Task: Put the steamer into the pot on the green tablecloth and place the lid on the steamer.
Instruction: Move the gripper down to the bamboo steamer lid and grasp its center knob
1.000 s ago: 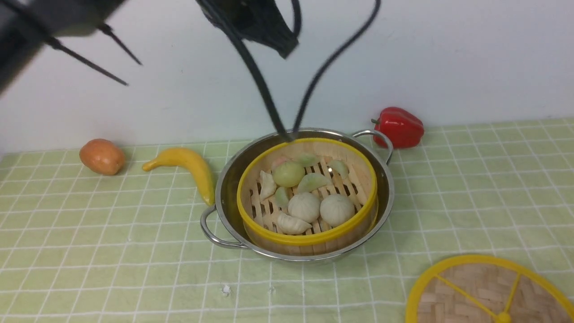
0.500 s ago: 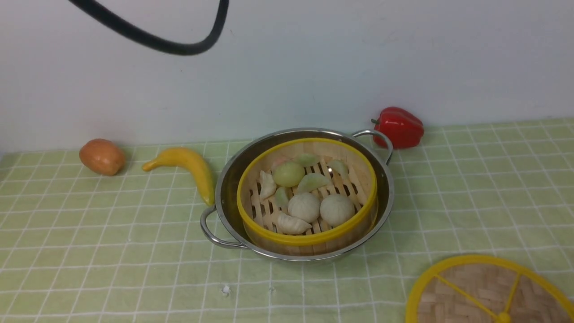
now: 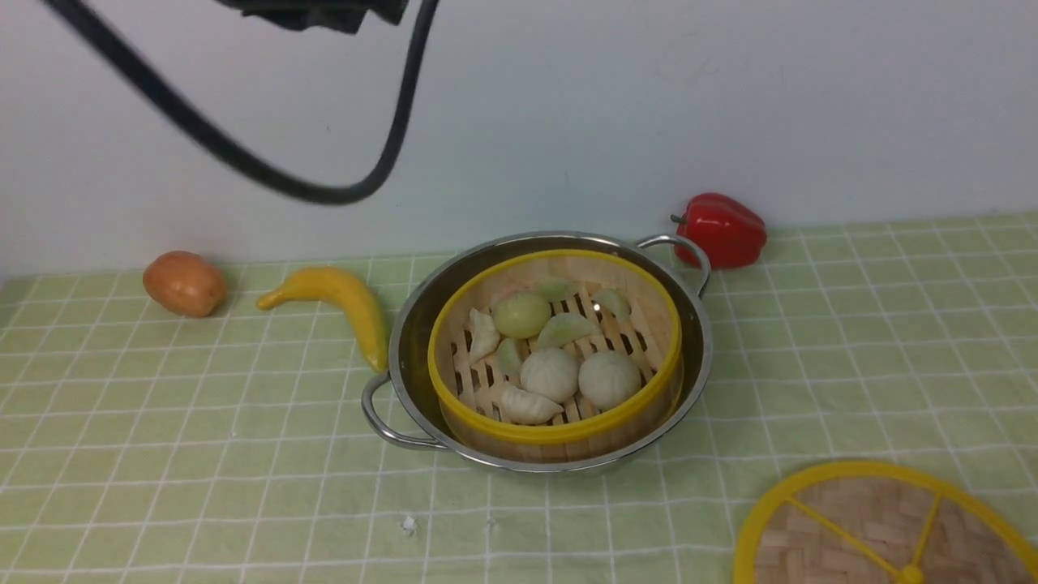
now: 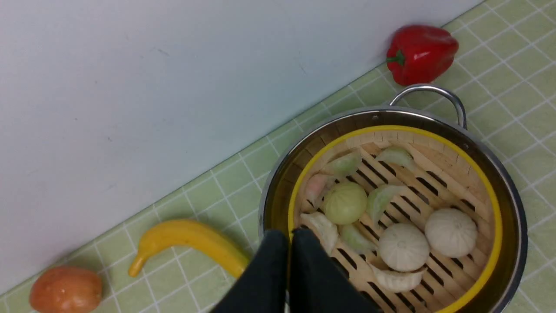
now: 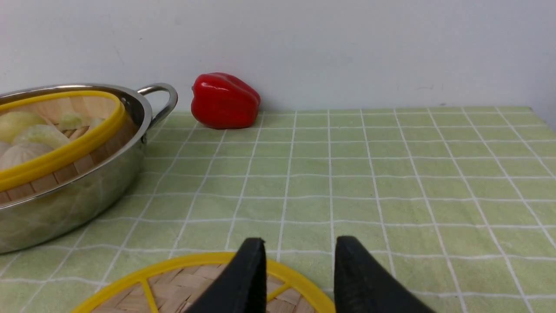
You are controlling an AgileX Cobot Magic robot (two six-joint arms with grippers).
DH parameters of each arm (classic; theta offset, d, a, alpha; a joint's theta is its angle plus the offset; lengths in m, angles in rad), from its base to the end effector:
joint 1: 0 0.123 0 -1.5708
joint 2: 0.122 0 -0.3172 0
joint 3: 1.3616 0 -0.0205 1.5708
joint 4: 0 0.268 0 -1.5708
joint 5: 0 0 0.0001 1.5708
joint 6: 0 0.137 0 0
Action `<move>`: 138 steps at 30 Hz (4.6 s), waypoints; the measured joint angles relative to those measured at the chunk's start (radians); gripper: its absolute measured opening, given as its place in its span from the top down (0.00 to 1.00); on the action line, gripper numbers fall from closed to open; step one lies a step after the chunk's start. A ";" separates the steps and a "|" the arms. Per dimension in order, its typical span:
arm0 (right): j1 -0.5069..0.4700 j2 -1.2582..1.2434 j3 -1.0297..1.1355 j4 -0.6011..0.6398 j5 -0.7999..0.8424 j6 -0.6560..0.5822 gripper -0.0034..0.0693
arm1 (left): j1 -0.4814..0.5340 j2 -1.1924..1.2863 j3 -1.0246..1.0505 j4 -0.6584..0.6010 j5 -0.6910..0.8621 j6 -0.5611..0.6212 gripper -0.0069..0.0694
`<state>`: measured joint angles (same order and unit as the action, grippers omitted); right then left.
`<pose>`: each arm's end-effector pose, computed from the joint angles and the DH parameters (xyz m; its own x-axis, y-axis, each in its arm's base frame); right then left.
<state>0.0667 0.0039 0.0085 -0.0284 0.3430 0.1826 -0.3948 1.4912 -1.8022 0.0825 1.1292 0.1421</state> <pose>0.0830 0.0042 0.1669 -0.2700 0.1375 -0.9530 -0.0157 0.9890 0.1472 0.3310 -0.1268 0.4716 -0.5470 0.4186 -0.7249 0.4357 0.8818 0.1804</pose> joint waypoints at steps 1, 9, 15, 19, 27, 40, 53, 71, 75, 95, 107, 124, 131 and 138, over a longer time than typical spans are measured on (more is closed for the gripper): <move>0.000 0.000 0.000 0.000 0.000 0.000 0.62 | 0.015 -0.071 0.071 0.000 -0.048 0.000 0.89; 0.000 0.000 0.000 0.000 0.000 0.000 0.62 | 0.200 -0.580 0.713 -0.001 -0.425 -0.021 0.89; 0.000 0.000 0.000 0.000 0.000 0.000 0.62 | 0.349 -0.918 1.176 -0.001 -0.620 -0.027 0.88; 0.000 0.000 0.000 0.000 0.000 0.000 0.62 | 0.411 -1.054 1.365 0.001 -0.685 -0.027 0.87; 0.000 0.000 0.000 0.000 0.000 0.000 0.62 | 0.479 -1.320 1.722 -0.021 -0.940 -0.054 0.87; 0.000 0.000 0.000 0.000 -0.003 0.000 0.62 | 0.479 -1.488 1.810 -0.047 -0.802 -0.065 0.84; 0.000 0.000 0.000 0.000 -0.001 0.000 0.62 | 0.480 -1.490 1.811 -0.047 -0.789 -0.068 0.81; 0.000 0.000 0.000 0.000 -0.001 0.000 0.62 | 0.480 -1.490 1.811 -0.047 -0.789 -0.068 0.77; 0.000 0.000 0.000 0.001 -0.006 0.003 0.62 | 0.480 -1.490 1.811 -0.047 -0.789 -0.068 0.76; 0.000 0.197 -0.544 0.308 0.386 -0.152 0.62 | 0.480 -1.490 1.811 -0.047 -0.789 -0.068 0.72; 0.000 0.434 -0.595 0.459 0.525 -0.263 0.62 | 0.480 -1.490 1.811 -0.047 -0.789 -0.068 0.70; 0.026 1.045 -0.743 0.397 0.789 -0.559 0.62 | 0.480 -1.490 1.811 -0.047 -0.789 -0.068 0.67; 0.183 1.312 -0.833 0.265 0.791 -0.478 0.60 | 0.480 -1.490 1.811 -0.047 -0.789 -0.068 0.67; 0.219 1.470 -0.899 0.168 0.753 -0.380 0.59 | 0.480 -1.491 1.811 -0.047 -0.789 -0.068 0.65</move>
<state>0.2856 1.4735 -0.8906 0.1391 1.0960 -0.1972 0.0852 0.0000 0.0083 0.0352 0.3403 0.0741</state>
